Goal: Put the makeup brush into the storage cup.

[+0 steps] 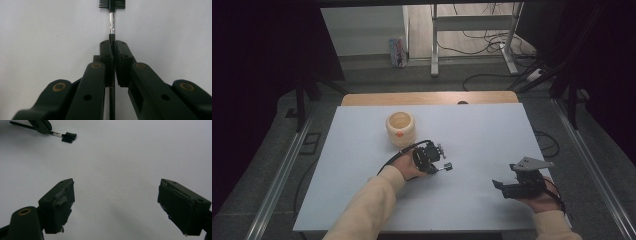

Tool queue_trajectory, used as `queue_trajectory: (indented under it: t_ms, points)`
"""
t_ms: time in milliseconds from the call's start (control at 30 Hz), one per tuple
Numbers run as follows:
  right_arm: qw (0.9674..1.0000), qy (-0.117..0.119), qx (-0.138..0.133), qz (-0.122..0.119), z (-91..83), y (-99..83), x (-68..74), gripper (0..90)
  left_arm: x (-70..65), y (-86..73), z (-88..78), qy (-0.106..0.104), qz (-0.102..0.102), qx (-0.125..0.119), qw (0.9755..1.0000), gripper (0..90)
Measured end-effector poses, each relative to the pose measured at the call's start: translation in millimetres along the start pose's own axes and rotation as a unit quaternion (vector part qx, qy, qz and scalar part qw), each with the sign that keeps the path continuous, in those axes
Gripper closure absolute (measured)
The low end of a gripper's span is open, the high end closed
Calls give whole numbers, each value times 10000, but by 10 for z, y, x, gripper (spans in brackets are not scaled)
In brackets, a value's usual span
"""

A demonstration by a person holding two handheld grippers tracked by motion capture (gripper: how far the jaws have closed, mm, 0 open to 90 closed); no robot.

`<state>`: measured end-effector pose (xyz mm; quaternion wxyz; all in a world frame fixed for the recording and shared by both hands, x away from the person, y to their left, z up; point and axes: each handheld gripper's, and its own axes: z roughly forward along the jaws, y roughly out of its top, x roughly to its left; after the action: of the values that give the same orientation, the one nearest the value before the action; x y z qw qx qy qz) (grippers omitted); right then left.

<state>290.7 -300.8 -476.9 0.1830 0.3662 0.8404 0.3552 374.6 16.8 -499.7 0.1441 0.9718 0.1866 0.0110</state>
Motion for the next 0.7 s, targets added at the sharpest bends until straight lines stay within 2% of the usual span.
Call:
queue_trajectory:
  t_ms: [67,200,367,533,700]
  points:
    - [10000,-7,-3,6,-3,-1,-3,143,7,-17,-32,3,-16,-29,10000,860]
    - [10000,-17,-8,19,-4,-2,-5,143,33,-69,-151,1,-176,-293,9994,860]
    - [10000,-15,-14,-3,-1,3,-1,143,59,-137,-329,25,-285,-470,9985,860]
    - [10000,-15,-21,10,-1,6,1,143,52,-145,-486,114,-232,-643,9976,860]
    - [10000,-22,-22,15,-3,3,-1,143,50,-151,-625,202,-289,-820,9960,860]
